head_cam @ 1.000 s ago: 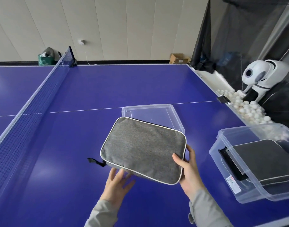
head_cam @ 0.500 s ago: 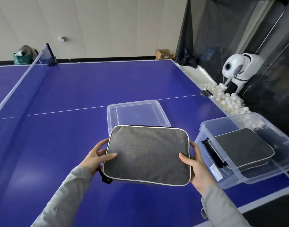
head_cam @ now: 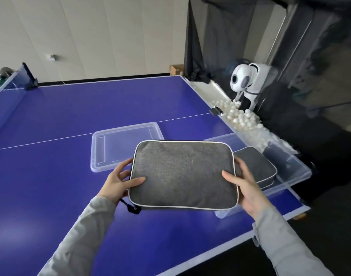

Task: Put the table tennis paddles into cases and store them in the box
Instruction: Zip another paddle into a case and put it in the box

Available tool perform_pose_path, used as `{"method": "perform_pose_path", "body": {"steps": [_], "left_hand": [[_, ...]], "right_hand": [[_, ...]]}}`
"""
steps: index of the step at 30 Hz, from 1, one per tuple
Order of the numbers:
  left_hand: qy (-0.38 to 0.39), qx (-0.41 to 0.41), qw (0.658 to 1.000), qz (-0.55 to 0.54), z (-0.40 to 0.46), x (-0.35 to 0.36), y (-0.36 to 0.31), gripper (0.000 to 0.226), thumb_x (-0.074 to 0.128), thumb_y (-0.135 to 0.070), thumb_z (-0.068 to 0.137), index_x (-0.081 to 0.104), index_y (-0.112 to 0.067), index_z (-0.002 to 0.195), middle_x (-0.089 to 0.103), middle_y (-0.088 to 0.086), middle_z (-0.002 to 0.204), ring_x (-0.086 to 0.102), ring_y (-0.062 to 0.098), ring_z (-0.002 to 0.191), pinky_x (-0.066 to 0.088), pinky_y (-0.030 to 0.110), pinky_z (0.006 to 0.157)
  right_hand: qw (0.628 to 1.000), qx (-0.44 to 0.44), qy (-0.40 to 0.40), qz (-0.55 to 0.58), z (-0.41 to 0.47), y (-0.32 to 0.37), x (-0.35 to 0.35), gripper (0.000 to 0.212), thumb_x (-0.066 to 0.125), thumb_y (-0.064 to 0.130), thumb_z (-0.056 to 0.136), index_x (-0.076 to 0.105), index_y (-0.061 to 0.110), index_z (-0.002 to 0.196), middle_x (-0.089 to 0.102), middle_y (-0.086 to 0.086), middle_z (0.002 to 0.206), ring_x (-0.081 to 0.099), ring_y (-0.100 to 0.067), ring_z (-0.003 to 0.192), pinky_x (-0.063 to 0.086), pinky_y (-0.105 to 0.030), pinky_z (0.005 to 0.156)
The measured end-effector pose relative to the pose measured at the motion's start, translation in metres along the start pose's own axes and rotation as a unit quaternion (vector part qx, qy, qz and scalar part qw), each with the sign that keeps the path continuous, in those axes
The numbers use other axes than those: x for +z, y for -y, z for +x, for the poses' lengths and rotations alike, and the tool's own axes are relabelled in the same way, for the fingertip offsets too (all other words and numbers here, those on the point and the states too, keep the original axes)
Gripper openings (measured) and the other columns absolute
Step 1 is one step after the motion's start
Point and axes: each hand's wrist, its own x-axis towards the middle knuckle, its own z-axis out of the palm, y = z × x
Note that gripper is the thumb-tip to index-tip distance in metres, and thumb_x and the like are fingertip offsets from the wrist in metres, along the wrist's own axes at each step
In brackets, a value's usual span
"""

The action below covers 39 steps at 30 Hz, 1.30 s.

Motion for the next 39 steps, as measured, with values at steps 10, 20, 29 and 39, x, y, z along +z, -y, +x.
{"method": "perform_pose_path", "body": {"steps": [10,20,29,39], "left_hand": [[-0.013,0.02,1.0,-0.006,-0.005,0.179,0.021,0.078,0.09,-0.016,0.048,0.058,-0.044,0.113,0.073,-0.005,0.097,0.072,0.011,0.081,0.057,0.035,0.061],[-0.052,0.041,0.998,0.0,0.055,0.281,0.027,0.07,0.083,-0.005,0.067,0.053,-0.03,0.126,0.061,-0.003,0.113,0.065,0.011,0.091,0.055,0.032,0.06],[-0.107,-0.015,0.994,0.003,0.122,0.323,0.06,0.076,0.076,0.007,0.071,0.045,-0.017,0.137,0.057,0.0,0.109,0.06,0.019,0.086,0.054,0.039,0.073],[-0.214,-0.081,0.973,0.042,0.141,0.33,0.089,0.081,0.08,0.008,0.066,0.044,-0.012,0.136,0.054,0.014,0.126,0.056,0.024,0.099,0.048,0.037,0.09]], "right_hand": [[0.998,-0.01,0.0,-0.055,0.004,0.078,-0.163,0.054,0.076,0.015,0.069,0.059,0.037,0.115,0.071,0.004,0.11,0.069,-0.015,0.1,0.055,-0.033,0.076],[0.995,0.0,-0.009,-0.098,0.089,0.119,-0.254,0.056,0.071,0.006,0.078,0.055,0.028,0.126,0.064,-0.009,0.115,0.072,-0.015,0.089,0.056,-0.027,0.065],[0.993,0.048,0.002,-0.112,0.185,0.106,-0.287,0.048,0.071,0.001,0.078,0.062,0.031,0.114,0.069,-0.003,0.102,0.07,-0.024,0.093,0.056,-0.037,0.075],[0.982,0.068,0.023,-0.174,0.228,0.045,-0.281,0.058,0.074,0.006,0.078,0.053,0.022,0.13,0.056,-0.002,0.125,0.06,-0.022,0.111,0.051,-0.043,0.096]]}}
